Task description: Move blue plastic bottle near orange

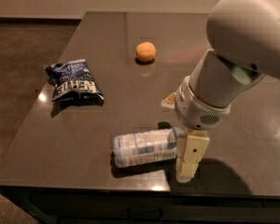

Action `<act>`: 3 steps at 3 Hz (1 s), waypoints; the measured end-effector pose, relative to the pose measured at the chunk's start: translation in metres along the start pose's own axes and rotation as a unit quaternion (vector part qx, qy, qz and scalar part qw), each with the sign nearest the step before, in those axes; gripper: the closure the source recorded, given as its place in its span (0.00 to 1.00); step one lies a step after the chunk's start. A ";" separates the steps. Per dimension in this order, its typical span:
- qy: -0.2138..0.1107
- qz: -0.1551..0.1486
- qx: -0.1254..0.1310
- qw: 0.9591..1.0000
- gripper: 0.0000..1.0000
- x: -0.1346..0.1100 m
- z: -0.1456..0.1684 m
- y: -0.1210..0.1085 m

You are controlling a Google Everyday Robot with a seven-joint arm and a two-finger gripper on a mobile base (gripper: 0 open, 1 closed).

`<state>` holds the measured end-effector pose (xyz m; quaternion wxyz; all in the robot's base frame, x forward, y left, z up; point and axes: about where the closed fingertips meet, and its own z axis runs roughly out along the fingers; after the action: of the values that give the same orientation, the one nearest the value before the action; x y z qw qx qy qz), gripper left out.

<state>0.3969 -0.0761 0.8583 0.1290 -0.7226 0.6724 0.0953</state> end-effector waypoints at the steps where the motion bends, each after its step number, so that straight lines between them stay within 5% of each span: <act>1: -0.003 -0.012 -0.005 1.000 0.21 -0.012 0.010 0.009; 3: 0.001 -0.001 -0.004 1.000 0.68 -0.015 0.012 0.003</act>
Offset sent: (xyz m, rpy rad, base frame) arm -0.0122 0.0261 -0.0140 0.0130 0.0121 0.0364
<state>0.3936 -0.0580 0.8513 0.1254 -0.7240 0.6713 0.0970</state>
